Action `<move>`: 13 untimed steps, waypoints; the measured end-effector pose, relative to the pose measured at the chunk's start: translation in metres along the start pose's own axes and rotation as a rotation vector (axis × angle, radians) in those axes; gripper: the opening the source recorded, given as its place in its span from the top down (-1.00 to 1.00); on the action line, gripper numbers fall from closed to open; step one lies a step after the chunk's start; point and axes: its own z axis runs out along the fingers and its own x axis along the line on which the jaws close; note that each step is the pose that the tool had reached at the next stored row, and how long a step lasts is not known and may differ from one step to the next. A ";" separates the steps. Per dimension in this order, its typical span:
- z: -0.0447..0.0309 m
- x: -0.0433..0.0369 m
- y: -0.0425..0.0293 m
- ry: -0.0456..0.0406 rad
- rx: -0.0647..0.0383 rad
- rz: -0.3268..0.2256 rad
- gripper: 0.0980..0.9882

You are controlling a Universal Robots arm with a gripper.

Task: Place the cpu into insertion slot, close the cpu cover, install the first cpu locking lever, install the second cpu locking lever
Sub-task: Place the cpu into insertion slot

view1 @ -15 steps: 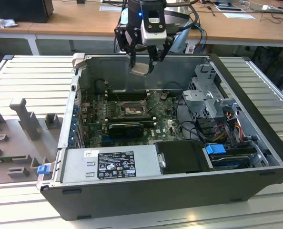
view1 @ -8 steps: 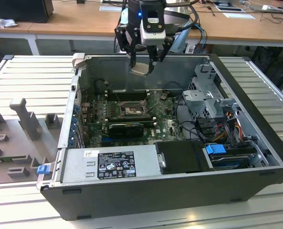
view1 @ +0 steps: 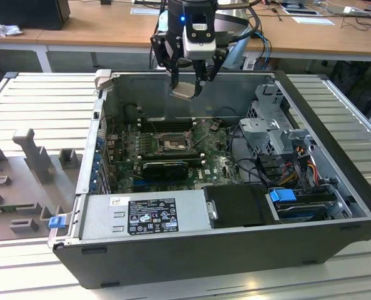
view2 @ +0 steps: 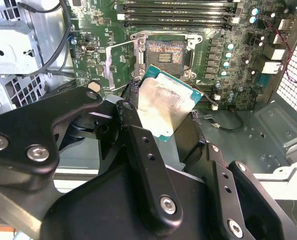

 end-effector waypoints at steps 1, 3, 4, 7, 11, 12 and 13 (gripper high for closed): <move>0.0000 0.0000 0.0000 -0.0002 0.000 0.002 0.03; 0.0000 0.0000 0.0000 -0.0008 0.000 0.008 0.03; 0.0000 0.0000 0.0000 -0.0010 0.000 0.011 0.03; 0.0001 0.0000 0.0000 -0.0018 0.000 0.019 0.03; 0.0002 0.0000 0.0000 -0.0030 -0.001 0.034 0.03; 0.0002 0.0000 0.0000 -0.0034 -0.001 0.037 0.03; 0.0002 0.0000 0.0000 -0.0036 -0.001 0.040 0.03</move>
